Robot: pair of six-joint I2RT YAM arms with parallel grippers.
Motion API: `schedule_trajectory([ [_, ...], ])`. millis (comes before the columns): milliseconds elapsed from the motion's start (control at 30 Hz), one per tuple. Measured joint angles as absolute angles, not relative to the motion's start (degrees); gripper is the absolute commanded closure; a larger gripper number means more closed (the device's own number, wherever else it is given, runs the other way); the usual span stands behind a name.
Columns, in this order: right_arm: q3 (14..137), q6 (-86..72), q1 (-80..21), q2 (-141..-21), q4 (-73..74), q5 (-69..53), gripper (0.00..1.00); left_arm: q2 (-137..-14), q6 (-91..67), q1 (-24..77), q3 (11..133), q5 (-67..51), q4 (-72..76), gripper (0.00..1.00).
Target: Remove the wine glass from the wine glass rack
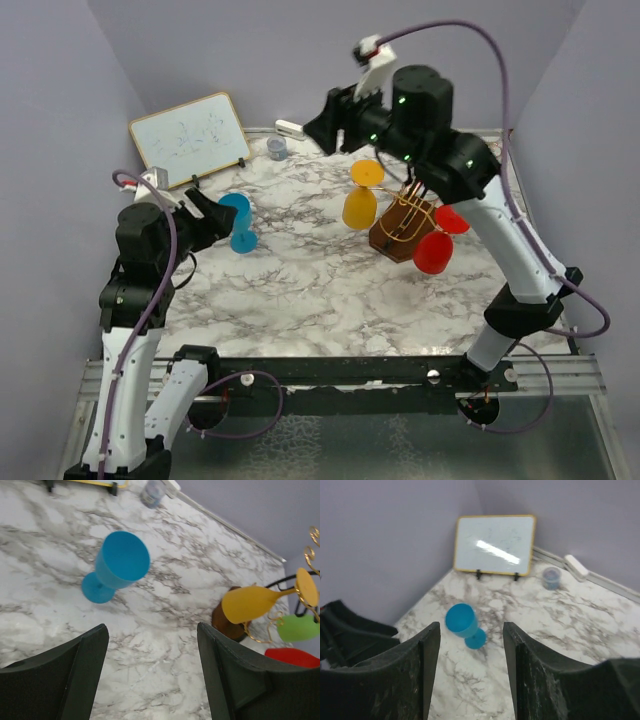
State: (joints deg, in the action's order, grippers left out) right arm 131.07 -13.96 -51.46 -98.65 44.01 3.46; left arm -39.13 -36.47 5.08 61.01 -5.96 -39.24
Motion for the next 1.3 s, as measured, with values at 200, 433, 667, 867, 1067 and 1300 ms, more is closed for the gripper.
schedule_trajectory([
  [200,123.6,-20.2,-28.0,-93.8,44.1,-3.5,0.5,-49.6,-37.0,5.1,64.9,-18.8,-31.6,0.28],
  [433,109.1,-25.3,-3.6,-79.3,46.9,-13.8,0.5,-60.7,-38.1,5.4,70.1,-29.5,-24.9,0.29],
  [667,94.2,-27.3,19.3,-70.3,46.3,-27.9,0.49,-65.0,-38.7,5.7,70.3,-33.6,-22.7,0.29],
  [867,80.5,-29.8,26.4,-68.4,44.8,-35.8,0.48,-67.7,-38.0,5.8,72.4,-36.1,-22.4,0.29],
  [1067,73.4,-31.3,27.0,-66.1,41.9,-40.1,0.48,-69.1,-36.7,5.8,73.2,-37.2,-22.4,0.29],
  [1300,70.2,-31.3,27.0,-65.3,37.3,-41.6,0.49,-69.1,-36.7,5.8,72.2,-38.2,-21.1,0.29],
])
